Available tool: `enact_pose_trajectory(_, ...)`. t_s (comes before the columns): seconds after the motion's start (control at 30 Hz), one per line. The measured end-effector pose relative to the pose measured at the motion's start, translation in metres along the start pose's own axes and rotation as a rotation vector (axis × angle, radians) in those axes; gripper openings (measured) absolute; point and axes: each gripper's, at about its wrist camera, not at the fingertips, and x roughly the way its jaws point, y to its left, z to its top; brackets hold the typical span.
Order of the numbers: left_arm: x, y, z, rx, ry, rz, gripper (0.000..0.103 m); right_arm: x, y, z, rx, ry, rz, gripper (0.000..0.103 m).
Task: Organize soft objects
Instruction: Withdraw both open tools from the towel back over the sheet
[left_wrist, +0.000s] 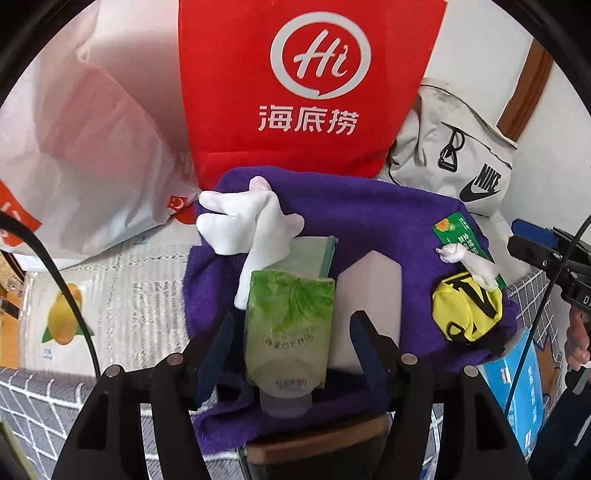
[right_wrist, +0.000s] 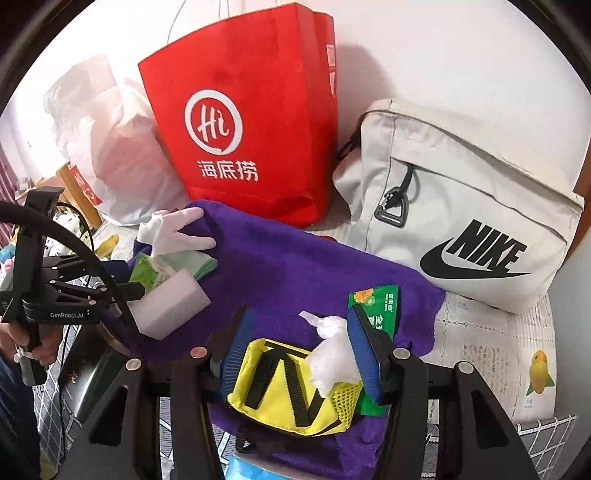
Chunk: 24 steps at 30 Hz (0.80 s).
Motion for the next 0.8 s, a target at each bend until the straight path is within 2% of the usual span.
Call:
enact_pose_trajectory(0.2,-0.035,-0.008,-0.021,0.021,-0.025,0.038,0.063,-0.023,0.015,-0.003,-0.017,-0.04,-0.01,0.053)
enact_pose_trajectory(0.33,-0.06,-0.011,-0.04,0.003,-0.046,0.058,0.063,-0.039,0.028,-0.012,-0.027,-0.04,-0.004,0.053)
enact_pose_trajectory(0.43,-0.072,-0.012,-0.055,-0.025,-0.048,0.047,0.063,-0.052,0.037,-0.023,-0.024,-0.043,-0.02,0.053)
enact_pose_trajectory(0.63,-0.091,-0.031,-0.084,0.035,-0.084,0.063,0.063,-0.074,0.051,-0.056,0.023,-0.035,-0.015,0.053)
enact_pose_trajectory(0.8,-0.098,-0.044,-0.106,0.099,-0.1,0.043,0.063,-0.083,0.062,-0.085,0.075,-0.018,-0.025,0.053)
